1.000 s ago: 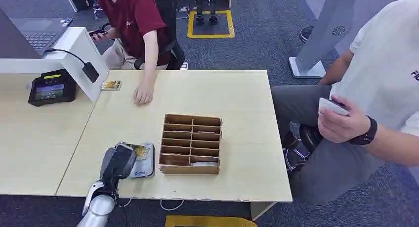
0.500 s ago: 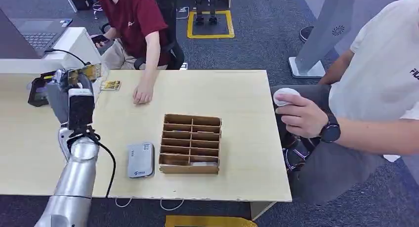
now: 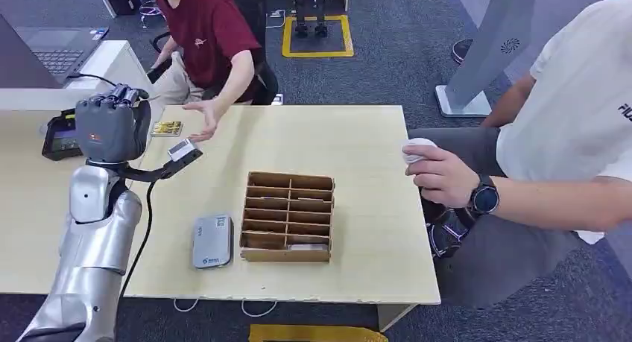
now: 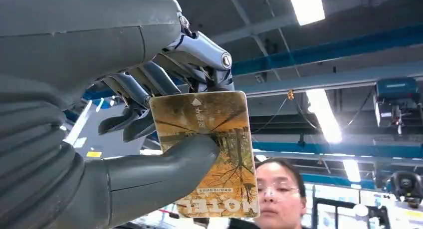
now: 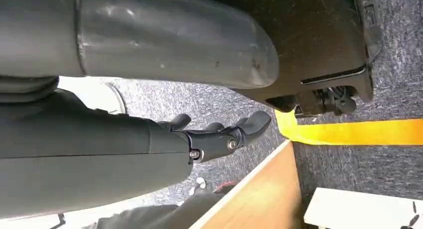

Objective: Pass the card to the sensor for recognition and then transmit it.

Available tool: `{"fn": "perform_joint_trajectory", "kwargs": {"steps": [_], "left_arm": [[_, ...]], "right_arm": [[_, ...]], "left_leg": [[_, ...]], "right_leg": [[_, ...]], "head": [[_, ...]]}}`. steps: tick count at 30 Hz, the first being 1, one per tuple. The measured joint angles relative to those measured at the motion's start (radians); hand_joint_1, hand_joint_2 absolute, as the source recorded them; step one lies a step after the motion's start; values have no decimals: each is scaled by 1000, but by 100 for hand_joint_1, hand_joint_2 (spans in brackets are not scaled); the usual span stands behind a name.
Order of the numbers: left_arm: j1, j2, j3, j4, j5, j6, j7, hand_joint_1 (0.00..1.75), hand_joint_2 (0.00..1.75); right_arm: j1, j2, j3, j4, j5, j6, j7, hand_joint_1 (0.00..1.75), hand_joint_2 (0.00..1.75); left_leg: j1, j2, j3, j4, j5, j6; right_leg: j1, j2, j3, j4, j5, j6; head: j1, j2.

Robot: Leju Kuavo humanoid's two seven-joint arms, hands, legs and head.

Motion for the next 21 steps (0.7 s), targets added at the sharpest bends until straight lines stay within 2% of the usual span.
{"fn": "perform_joint_trajectory", "kwargs": {"steps": [5,8,9,13,16,19,21], "left_arm": [[0,4,-6,17,-16,0,45,175,175],[1,3,-8,27,30,0,27,175,175],[1,2,-8,30,44,0,20,0,175],[-8,2,-18,65,103,0,-12,0,175],[-43,3,-36,165,179,-20,-23,0,175],[-71,8,-65,237,219,-71,-29,0,175],[-80,19,-86,264,269,-148,-46,0,175]], "right_arm": [[-3,-1,16,-2,-9,0,-5,0,0],[-3,-1,22,-2,-12,0,-8,0,0],[-3,-1,22,-2,-13,0,-8,0,0],[-4,-2,31,-3,-20,0,-8,0,0],[-5,-2,36,-5,-31,-2,-5,0,0],[-4,-4,40,-4,-39,-3,2,0,0],[-4,-5,41,-4,-43,-3,9,0,0]], "left_leg": [[0,0,0,0,0,0],[0,0,0,0,0,0],[0,0,0,0,0,0],[0,0,0,0,0,0],[0,0,0,0,0,0],[0,0,0,0,0,0],[0,1,0,0,0,0]], "right_leg": [[0,0,0,0,0,0],[0,0,0,0,0,0],[0,0,0,0,0,0],[0,0,-1,0,0,0],[0,0,-1,0,0,0],[0,1,-1,0,1,0],[0,1,-1,0,1,0]], "head": [[0,0],[0,0],[0,0],[0,0],[0,0],[0,0],[0,0]]}}
